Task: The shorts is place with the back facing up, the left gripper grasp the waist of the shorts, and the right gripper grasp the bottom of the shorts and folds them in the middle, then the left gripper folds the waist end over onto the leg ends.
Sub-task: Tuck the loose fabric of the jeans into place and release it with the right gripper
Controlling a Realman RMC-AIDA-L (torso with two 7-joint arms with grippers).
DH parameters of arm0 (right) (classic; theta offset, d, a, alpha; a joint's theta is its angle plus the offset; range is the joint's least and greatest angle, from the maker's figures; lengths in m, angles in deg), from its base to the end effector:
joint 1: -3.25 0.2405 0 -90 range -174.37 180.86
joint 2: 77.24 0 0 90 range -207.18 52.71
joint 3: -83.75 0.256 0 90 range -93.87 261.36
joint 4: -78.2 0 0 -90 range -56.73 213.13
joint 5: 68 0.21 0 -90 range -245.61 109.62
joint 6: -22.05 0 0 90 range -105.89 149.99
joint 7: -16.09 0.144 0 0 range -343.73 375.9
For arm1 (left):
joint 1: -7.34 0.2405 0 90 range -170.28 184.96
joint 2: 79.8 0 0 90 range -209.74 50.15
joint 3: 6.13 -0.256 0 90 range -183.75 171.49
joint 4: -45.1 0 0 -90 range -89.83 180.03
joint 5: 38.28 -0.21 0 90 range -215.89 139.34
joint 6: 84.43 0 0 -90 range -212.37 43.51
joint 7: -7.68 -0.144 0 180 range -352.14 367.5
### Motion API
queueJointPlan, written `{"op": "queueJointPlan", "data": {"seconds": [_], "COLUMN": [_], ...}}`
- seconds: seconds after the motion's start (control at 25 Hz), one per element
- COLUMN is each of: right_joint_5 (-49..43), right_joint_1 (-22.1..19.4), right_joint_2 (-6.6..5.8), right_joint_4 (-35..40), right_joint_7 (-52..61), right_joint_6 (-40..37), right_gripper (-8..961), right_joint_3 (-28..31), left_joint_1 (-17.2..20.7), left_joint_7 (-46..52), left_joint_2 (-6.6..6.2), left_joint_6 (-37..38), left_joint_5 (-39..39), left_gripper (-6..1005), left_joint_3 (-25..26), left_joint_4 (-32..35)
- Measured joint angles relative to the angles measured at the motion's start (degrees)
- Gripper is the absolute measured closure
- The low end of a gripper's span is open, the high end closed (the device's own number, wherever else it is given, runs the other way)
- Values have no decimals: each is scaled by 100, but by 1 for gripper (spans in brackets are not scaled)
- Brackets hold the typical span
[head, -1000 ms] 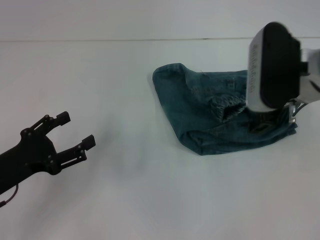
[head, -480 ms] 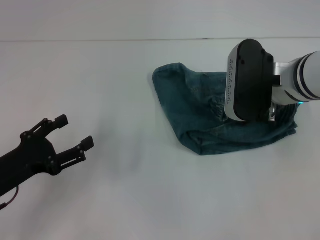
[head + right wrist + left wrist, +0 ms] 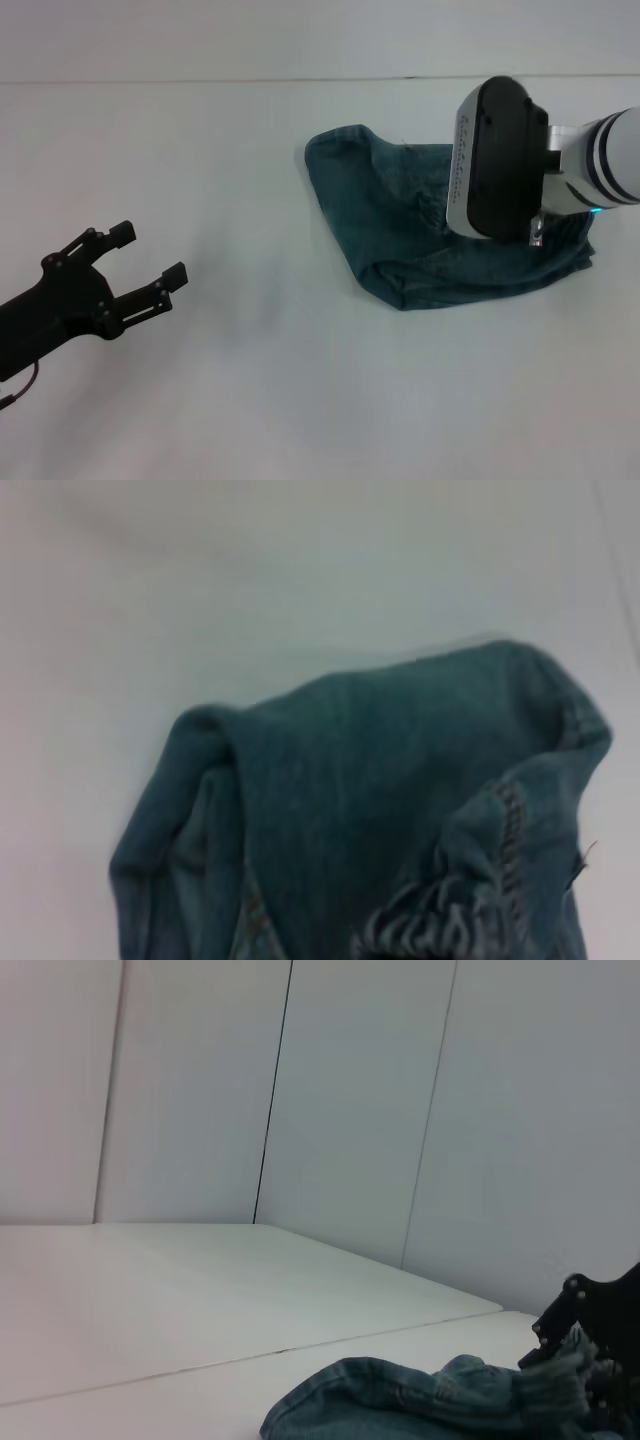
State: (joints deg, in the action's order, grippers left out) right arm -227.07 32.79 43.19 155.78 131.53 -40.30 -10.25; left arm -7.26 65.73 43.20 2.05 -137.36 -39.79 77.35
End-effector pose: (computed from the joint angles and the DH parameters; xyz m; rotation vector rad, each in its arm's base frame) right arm 0.1776 0.3776 -0.0322 -2.5231 -0.1913 -0.6472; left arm -0.3257 0.2628 -0.0042 -2.2847 -0.6219 -0.8557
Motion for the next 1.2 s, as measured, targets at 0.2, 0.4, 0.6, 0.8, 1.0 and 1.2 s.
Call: {"op": "queueJointPlan", "data": {"seconds": [0.2,0.4,0.6,0.8,1.0,1.2], "right_joint_5": [327,574,660,646,630,652], "right_joint_1": [-4,-3,-30,-161,-312,-438], "right_joint_2": [-17,-28,-44,-43,-37,-53], "right_joint_4": [-19,-49,-71,-182,-367,-377], "right_joint_7": [21,89,430,700,1006,1099], "right_joint_6": [-14,-167,-88,175,495,547], "right_gripper": [446,687,809,830,803,776], "right_joint_3": [339,743,1347,1654,1730,1895], "left_joint_1": [-16,-17,-46,-84,-108,-113], "left_joint_7": [-16,-16,-16,-13,-13,-9], "left_joint_2": [5,5,5,5,5,-7], "left_joint_6": [-1,-1,-1,2,8,4], "left_joint_5": [-8,-7,-7,-7,-7,-5], "left_gripper": [60,60,60,60,60,60], "left_joint_3": [0,0,-3,-26,-55,-47], "left_joint_4": [0,0,0,0,0,17]}}
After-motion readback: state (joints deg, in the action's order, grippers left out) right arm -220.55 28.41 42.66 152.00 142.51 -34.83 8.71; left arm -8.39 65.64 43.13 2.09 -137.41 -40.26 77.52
